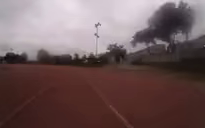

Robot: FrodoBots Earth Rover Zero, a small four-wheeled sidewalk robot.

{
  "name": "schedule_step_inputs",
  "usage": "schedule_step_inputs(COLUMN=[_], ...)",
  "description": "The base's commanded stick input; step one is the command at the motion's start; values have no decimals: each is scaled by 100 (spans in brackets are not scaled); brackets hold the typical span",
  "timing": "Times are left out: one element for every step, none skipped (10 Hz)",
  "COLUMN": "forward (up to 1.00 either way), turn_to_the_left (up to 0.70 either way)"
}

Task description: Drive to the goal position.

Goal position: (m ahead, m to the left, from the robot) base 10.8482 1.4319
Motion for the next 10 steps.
schedule_step_inputs(forward=[70, 70, 70, 70, 70, 70, 70, 70, 70, 70], turn_to_the_left=[0, 0, 0, 0, 0, 0, 0, 0, 14, 14])
